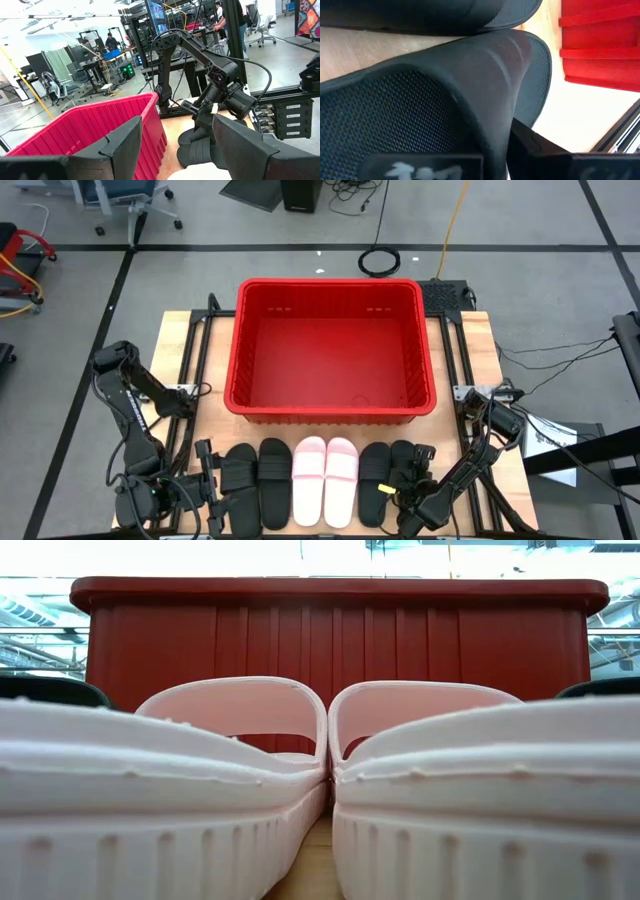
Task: Pick and place slides into bin
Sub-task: Put the black slide into the red bin
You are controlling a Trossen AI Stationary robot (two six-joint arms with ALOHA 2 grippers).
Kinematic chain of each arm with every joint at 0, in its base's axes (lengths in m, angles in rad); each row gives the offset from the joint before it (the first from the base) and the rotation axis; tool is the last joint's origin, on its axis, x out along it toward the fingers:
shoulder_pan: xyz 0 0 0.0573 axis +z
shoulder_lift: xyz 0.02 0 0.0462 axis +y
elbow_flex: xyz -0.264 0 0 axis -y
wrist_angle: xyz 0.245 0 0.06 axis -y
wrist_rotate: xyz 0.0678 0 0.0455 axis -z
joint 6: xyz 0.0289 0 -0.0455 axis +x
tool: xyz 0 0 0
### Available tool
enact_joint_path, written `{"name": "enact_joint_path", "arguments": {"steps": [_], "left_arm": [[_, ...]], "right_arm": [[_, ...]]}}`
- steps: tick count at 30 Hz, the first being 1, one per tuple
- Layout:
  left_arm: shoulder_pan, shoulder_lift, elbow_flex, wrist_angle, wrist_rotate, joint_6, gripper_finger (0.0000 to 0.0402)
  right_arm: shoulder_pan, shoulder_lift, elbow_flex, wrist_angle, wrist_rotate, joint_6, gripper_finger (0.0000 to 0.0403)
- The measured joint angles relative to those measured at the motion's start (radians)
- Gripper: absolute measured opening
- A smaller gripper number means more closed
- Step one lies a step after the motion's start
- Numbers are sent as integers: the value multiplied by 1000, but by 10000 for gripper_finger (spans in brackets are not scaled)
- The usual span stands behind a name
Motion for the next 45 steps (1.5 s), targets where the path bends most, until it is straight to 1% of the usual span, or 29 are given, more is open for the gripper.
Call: {"name": "enact_joint_path", "arguments": {"steps": [4,10,13,16,19,23,26,29,32,34,36,38,41,45], "left_arm": [[0,0,0,0,0,0,250],[5,0,0,0,-3,1,250],[18,0,0,0,-53,7,250],[41,0,0,-5,-97,15,250],[68,-3,0,-7,-102,36,250],[102,-20,0,-12,-103,74,250],[124,-43,0,-73,-92,64,250],[154,-84,0,-200,-57,0,250],[194,-143,0,-354,-34,-93,250],[228,-191,0,-450,0,-150,250],[269,-241,0,-508,34,-194,250],[308,-292,0,-543,70,-218,250],[361,-361,0,-557,140,-197,250],[430,-435,0,-557,226,-121,250]], "right_arm": [[0,0,1,-12,-6,1,7],[0,-34,1,-22,-43,5,11],[7,-76,1,-22,-45,7,6],[8,-124,1,-21,-32,20,5],[7,-170,1,3,-28,32,7],[7,-221,1,61,27,-8,5],[2,-265,1,138,83,-92,5],[-15,-311,1,239,150,-201,5],[-42,-357,1,364,199,-346,5],[-62,-386,1,453,234,-456,6],[-87,-418,1,547,254,-582,6],[-117,-451,1,640,259,-717,6],[-166,-509,1,755,259,-890,6],[-240,-595,1,804,262,-1023,6]]}}
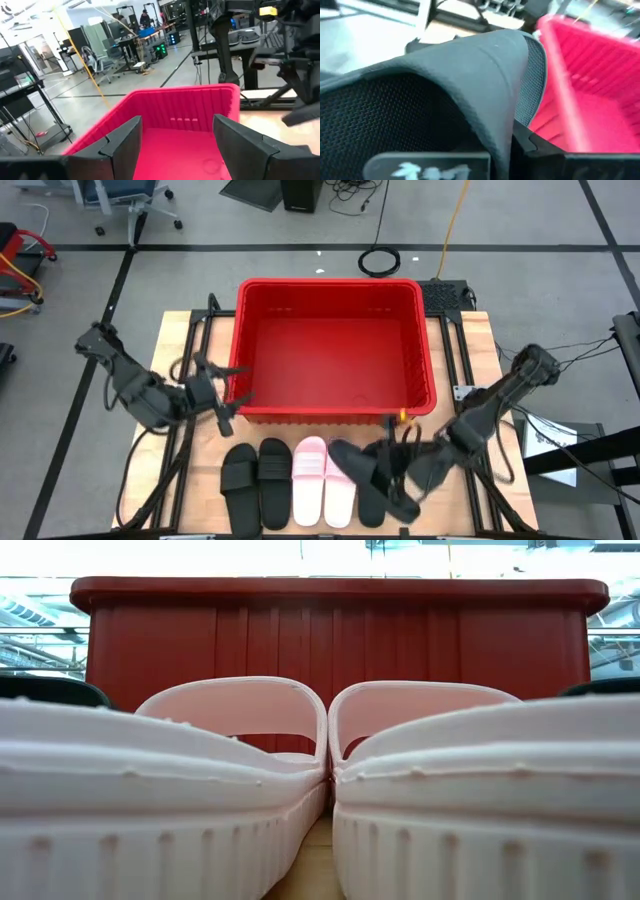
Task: Pick and place slides into bin
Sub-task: Put the black slide into the red bin
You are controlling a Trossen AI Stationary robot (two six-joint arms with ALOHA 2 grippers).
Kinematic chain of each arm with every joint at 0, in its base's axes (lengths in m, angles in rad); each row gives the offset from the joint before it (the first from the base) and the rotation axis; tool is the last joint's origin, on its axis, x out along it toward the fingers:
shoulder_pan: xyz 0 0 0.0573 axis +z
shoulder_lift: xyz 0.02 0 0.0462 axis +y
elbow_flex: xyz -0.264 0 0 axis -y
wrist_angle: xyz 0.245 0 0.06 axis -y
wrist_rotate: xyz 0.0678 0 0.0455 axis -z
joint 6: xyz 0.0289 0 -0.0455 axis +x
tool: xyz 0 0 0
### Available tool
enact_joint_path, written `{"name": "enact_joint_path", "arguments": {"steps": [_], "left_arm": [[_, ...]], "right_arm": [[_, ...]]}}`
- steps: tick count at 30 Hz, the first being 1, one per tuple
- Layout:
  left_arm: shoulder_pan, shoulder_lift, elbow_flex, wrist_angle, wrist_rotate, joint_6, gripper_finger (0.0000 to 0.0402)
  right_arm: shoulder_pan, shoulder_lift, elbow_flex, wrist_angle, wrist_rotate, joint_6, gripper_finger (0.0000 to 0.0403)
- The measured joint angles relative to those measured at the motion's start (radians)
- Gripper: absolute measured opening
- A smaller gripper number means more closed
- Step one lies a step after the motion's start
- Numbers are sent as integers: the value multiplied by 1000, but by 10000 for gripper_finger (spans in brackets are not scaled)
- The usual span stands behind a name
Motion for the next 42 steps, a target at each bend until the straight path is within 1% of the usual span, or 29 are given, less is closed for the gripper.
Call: {"name": "enact_joint_path", "arguments": {"steps": [4,8,12,17,20,24,27,28,33,37,42], "left_arm": [[82,-60,0,-1,75,69,250],[189,-111,0,-1,144,133,250],[318,-145,0,-6,249,160,250],[496,-156,0,-23,394,159,250],[601,-155,-3,-19,511,157,250],[745,-143,-6,-16,673,118,250],[834,-126,-6,-14,747,102,250],[863,-118,-6,-9,769,98,250],[982,-52,-7,-11,886,80,250],[1055,7,-7,24,952,67,250],[1115,75,-7,85,1066,76,250]], "right_arm": [[-89,-85,0,-14,21,-84,6],[-189,-158,0,-58,105,-164,6],[-314,-203,0,-124,159,-227,6],[-512,-217,0,-192,152,-266,6],[-621,-213,-8,-238,134,-287,6],[-763,-210,-60,-212,49,-352,6],[-858,-211,-124,-150,-23,-397,6],[-885,-211,-155,-126,-32,-413,6],[-1003,-210,-302,-7,-35,-517,6],[-1077,-195,-402,81,-35,-568,6],[-1152,-149,-441,116,-41,-574,6]]}}
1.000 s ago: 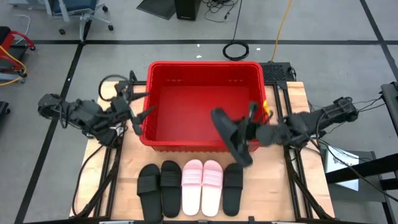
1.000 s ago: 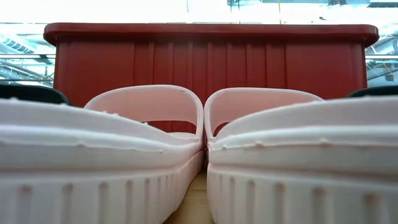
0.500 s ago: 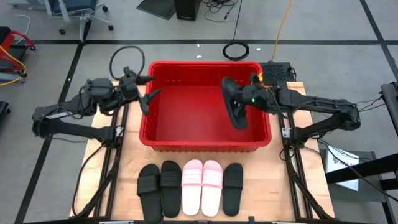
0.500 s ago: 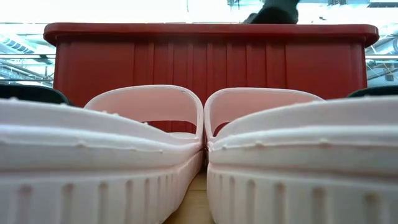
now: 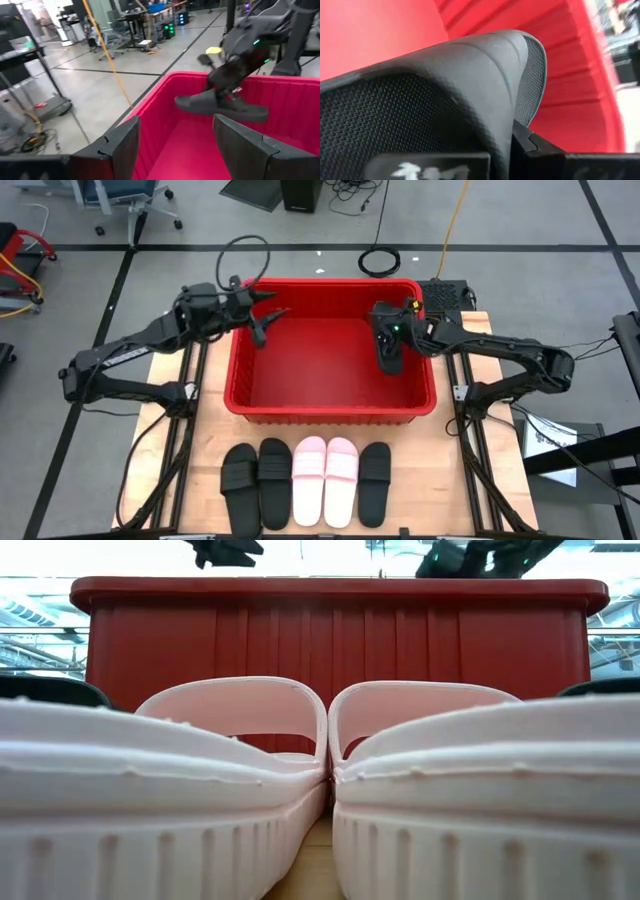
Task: Pick and place slides into bin
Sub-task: Put the black slide into the red bin
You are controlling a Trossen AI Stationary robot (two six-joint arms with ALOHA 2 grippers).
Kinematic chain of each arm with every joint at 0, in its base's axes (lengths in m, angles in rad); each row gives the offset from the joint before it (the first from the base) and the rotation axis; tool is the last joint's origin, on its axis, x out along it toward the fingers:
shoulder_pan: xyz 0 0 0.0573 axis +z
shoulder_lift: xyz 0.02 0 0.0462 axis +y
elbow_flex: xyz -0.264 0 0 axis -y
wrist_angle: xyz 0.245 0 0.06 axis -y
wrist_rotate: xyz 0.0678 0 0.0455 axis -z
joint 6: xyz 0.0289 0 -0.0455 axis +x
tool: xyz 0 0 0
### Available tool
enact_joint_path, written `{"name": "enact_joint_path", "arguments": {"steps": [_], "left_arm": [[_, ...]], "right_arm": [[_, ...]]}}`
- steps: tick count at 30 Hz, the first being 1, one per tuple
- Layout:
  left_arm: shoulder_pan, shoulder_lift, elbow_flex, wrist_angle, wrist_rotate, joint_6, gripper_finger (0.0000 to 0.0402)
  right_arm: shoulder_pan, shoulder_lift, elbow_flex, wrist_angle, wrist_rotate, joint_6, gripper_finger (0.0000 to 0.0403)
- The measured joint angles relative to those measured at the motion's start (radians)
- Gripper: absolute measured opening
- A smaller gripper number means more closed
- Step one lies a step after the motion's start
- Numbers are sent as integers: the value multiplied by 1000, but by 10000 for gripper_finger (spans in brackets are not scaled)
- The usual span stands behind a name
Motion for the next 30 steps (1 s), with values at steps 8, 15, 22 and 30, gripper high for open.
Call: {"name": "enact_joint_path", "arguments": {"steps": [8,15,22,30], "left_arm": [[54,52,0,31,76,4,250],[57,51,0,33,76,4,250],[54,51,0,32,114,-1,250],[46,46,-1,32,126,-5,250]], "right_arm": [[-59,136,4,97,-43,-90,6],[-105,242,21,96,-42,-81,6],[-133,309,21,96,-43,-77,6],[-149,381,21,96,-37,-92,6]]}}
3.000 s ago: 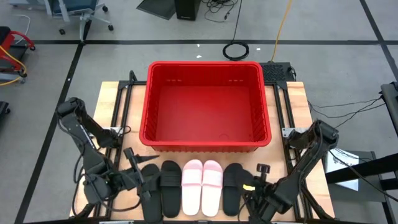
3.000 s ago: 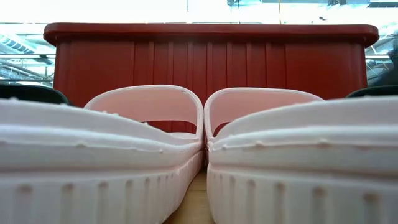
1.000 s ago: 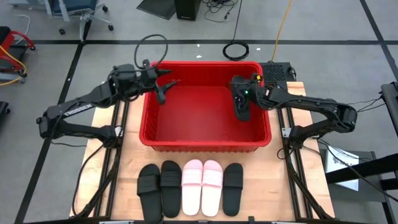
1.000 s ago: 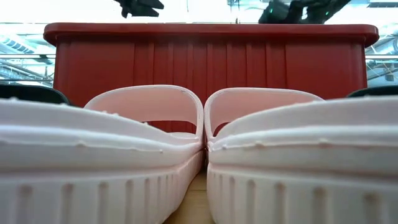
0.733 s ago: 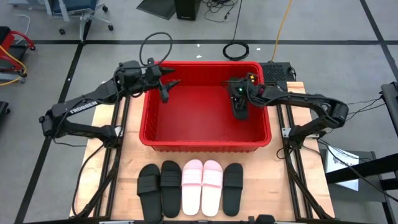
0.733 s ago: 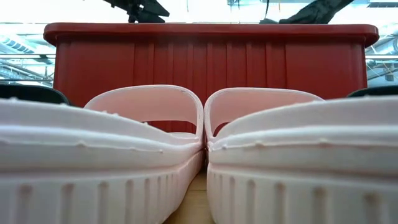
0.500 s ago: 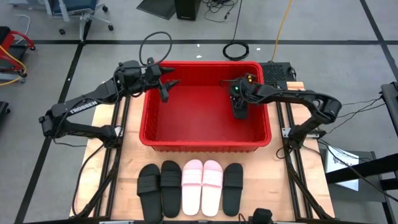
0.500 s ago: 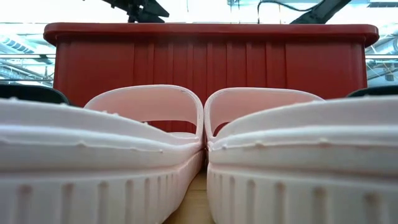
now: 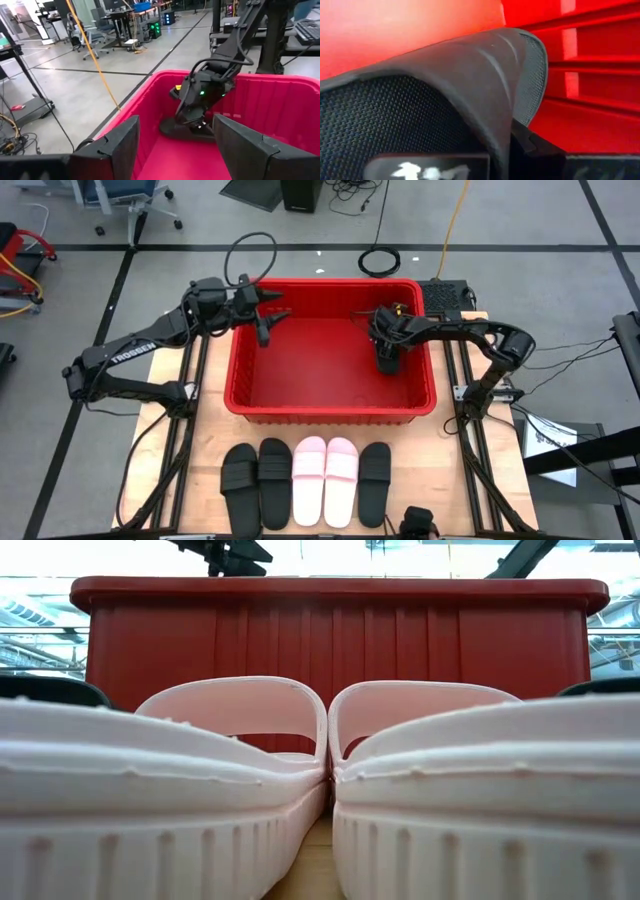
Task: Pick and place slides into bin
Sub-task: Put the black slide into the red bin
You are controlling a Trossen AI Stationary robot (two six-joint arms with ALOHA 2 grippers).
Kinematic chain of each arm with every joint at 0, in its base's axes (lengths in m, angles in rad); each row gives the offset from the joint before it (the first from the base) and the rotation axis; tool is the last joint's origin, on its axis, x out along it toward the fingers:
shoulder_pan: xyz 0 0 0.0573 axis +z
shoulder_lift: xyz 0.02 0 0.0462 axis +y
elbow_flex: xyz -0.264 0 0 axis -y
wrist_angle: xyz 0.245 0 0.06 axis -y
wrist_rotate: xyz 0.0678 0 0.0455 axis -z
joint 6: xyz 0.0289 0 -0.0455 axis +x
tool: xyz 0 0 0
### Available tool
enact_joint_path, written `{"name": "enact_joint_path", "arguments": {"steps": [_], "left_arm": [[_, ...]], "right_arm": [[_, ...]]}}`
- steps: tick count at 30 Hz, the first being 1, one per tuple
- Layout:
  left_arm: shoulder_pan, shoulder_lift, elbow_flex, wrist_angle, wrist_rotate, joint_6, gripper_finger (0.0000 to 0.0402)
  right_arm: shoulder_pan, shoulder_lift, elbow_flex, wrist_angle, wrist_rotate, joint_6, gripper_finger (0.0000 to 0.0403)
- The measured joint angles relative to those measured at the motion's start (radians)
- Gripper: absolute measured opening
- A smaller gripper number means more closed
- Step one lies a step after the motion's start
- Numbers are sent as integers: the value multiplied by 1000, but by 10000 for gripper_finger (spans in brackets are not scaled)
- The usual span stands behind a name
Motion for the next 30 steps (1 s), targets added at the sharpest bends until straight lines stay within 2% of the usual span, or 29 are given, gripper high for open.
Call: {"name": "enact_joint_path", "arguments": {"steps": [5,9,23,30], "left_arm": [[-15,0,0,0,1,0,250],[-30,0,0,0,1,-1,250],[-68,0,0,0,0,-3,250],[-77,0,0,-1,0,-3,250]], "right_arm": [[-3,-2,0,-5,31,11,9],[-3,-6,0,-7,26,5,27],[9,-9,0,-43,24,23,176],[19,-48,0,-98,17,66,222]]}}
